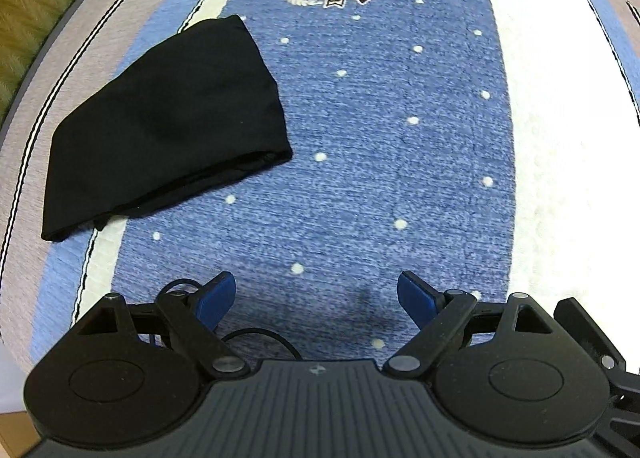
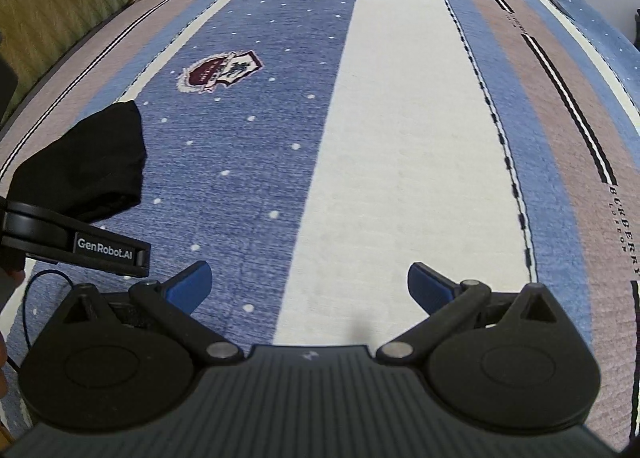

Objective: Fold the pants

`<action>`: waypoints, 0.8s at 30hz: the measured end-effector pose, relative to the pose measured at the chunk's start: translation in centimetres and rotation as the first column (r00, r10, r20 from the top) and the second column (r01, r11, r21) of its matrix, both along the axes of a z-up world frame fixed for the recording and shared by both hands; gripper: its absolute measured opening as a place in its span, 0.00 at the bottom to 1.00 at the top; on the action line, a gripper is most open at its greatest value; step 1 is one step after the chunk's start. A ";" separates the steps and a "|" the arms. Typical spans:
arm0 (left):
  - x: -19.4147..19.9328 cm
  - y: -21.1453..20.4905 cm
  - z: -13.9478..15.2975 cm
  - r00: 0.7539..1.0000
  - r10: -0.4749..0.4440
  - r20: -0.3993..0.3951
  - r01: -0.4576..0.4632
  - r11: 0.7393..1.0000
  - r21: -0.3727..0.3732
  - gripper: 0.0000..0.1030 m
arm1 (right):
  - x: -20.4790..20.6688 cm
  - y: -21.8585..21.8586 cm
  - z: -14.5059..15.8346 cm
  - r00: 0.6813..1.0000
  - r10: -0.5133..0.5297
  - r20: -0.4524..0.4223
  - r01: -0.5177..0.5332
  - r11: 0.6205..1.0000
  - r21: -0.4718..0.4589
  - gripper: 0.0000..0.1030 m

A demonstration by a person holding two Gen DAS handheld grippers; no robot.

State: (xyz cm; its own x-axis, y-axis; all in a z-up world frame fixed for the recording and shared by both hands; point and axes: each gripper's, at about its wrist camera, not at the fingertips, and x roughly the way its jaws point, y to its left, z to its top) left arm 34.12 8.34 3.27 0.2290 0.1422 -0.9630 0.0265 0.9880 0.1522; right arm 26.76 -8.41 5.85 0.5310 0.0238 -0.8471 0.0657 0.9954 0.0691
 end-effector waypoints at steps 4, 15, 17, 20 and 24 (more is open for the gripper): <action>-0.2 -0.7 -0.7 1.000 -0.004 -0.016 0.005 1.000 0.004 0.86 | -0.4 -0.9 -0.7 1.000 -0.021 -0.007 0.021 1.000 -0.009 1.00; -0.5 -2.9 -1.3 0.998 -0.052 -0.025 0.053 0.998 0.029 0.86 | -0.8 -2.6 -1.6 0.999 -0.043 -0.024 0.044 0.999 0.009 1.00; -0.5 -3.2 -1.3 0.998 -0.054 -0.031 0.054 0.998 0.021 0.86 | -0.8 -2.8 -1.5 0.999 -0.045 -0.022 0.045 0.999 0.015 1.00; -0.5 -3.5 -1.3 0.998 -0.043 -0.037 0.044 0.999 0.015 0.86 | -0.9 -3.2 -1.4 0.999 -0.045 -0.017 0.045 0.999 0.023 1.00; -0.8 -3.8 -1.5 0.999 -0.034 -0.035 0.035 0.999 0.013 0.86 | -1.0 -3.6 -1.5 0.999 -0.036 -0.016 0.036 0.999 0.025 1.00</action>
State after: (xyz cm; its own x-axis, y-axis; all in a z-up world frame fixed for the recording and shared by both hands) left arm 33.32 4.54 1.81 0.2005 0.1478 -0.9685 0.0660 0.9843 0.1638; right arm 25.74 -12.01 4.33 0.5185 0.0260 -0.8547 0.1029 0.9904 0.0926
